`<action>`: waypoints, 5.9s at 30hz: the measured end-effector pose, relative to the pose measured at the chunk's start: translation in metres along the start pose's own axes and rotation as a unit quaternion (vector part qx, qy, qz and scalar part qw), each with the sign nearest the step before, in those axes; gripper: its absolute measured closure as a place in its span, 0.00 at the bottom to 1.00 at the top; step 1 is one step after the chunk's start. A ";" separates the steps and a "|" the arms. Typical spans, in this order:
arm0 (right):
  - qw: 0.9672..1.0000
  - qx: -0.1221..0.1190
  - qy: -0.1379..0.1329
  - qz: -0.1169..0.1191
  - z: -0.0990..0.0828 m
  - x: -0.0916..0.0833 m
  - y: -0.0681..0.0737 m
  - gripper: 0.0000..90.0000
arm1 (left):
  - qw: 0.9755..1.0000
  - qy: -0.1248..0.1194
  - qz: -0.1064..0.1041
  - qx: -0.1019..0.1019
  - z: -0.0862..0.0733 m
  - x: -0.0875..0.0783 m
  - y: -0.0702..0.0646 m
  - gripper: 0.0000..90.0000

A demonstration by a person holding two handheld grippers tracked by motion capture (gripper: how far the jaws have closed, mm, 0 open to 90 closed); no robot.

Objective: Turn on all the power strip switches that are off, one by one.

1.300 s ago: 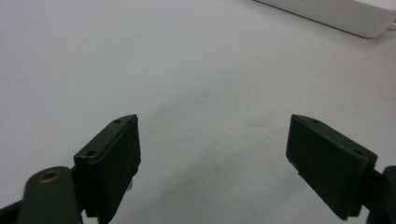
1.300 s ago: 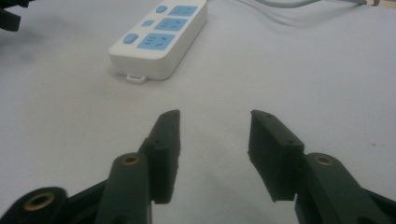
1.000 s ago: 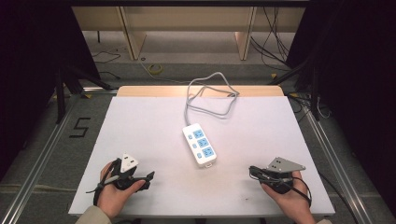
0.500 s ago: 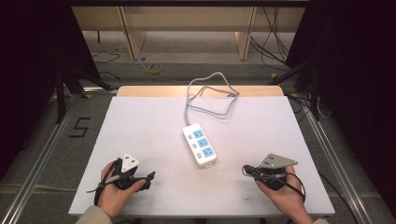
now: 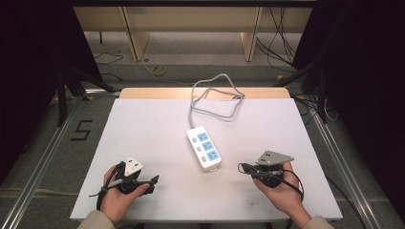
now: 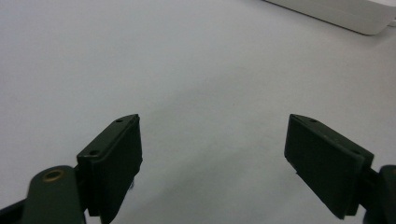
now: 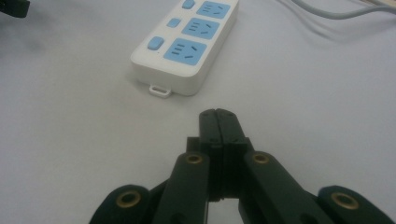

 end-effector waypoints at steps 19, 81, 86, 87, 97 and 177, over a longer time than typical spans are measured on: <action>1.000 -0.006 0.012 0.001 0.020 0.016 0.004 1.00 | 1.000 0.001 0.000 0.003 0.000 0.001 -0.002 0.21; 0.999 -0.028 0.039 0.007 0.078 0.074 0.013 1.00 | 1.000 0.002 -0.001 0.012 0.001 0.003 -0.004 0.21; 0.999 -0.029 0.043 0.008 0.080 0.079 0.013 1.00 | 1.000 0.002 -0.001 0.012 0.001 0.003 -0.005 0.21; 0.999 -0.029 0.043 0.008 0.080 0.079 0.013 1.00 | 1.000 0.002 -0.001 0.012 0.001 0.003 -0.005 0.21; 0.998 -0.029 0.047 0.008 0.088 0.087 0.013 1.00 | 1.000 0.002 -0.002 0.013 0.001 0.003 -0.005 0.21; 0.995 -0.017 0.097 0.015 0.136 0.157 0.010 1.00 | 1.000 0.000 -0.002 0.015 0.001 0.002 -0.005 0.22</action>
Point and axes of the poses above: each handheld gripper's, and its own axes: x roughly forward along the jaws, z roughly out of its top, y roughly to its left, the point moved 1 cm from there along x, roughly forward along the jaws, and after that the axes turned 2 degrees about -x, right-handed, at the moved point
